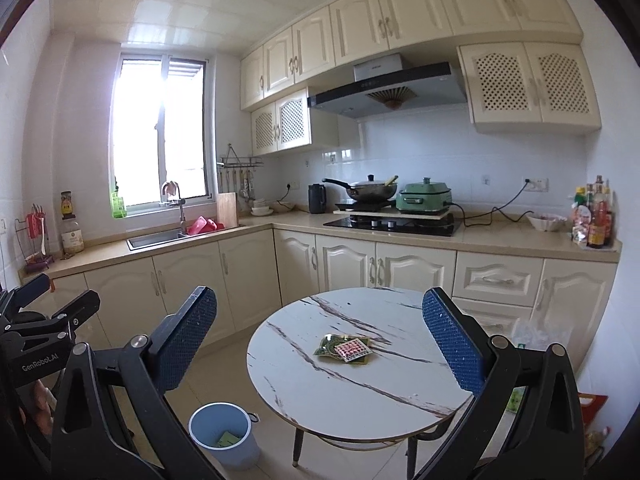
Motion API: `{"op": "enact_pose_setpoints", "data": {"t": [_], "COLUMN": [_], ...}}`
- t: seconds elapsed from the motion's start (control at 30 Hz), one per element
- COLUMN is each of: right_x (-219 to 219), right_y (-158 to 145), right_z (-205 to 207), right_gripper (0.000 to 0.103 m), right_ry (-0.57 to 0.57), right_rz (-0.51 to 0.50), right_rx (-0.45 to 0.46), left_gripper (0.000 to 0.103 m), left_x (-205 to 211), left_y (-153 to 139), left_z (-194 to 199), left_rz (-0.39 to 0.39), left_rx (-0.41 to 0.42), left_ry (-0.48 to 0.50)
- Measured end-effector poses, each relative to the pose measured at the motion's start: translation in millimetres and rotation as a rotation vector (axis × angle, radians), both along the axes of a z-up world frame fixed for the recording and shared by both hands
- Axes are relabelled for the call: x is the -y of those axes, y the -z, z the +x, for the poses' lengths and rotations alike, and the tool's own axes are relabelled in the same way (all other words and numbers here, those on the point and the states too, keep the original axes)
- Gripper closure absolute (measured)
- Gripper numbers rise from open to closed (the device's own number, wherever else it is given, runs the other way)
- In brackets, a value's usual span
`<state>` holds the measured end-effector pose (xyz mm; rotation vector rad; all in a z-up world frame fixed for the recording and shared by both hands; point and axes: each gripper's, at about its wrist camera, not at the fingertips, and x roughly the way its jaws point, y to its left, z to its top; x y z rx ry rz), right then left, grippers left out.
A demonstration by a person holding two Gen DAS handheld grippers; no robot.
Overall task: Collect trash
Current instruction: 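Move both tools back toward the table with the remaining packets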
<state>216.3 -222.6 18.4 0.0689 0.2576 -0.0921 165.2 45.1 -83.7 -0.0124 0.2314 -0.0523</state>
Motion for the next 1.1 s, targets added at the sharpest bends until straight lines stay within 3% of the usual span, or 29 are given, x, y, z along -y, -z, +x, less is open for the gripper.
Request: {"op": "enact_pose_setpoints", "data": {"t": [0.33, 0.83, 1.1], "right_x": [63, 87, 95], "right_y": [73, 191, 235], "right_z": [74, 255, 329], "right_gripper": [0.000, 0.000, 0.001], "right_ry": [0.084, -0.098, -0.246], "right_rz": [0.046, -0.038, -0.020], "right_rx": [-0.220, -0.576, -0.675], "left_gripper": [0.001, 0.001, 0.001], "left_x": [36, 80, 91], "left_y": [16, 13, 30], "left_z": [105, 293, 376], "left_rz": [-0.003, 0.077, 0.055], "left_rx": [-0.225, -0.432, -0.508], "left_ry": [0.069, 0.128, 0.143]}}
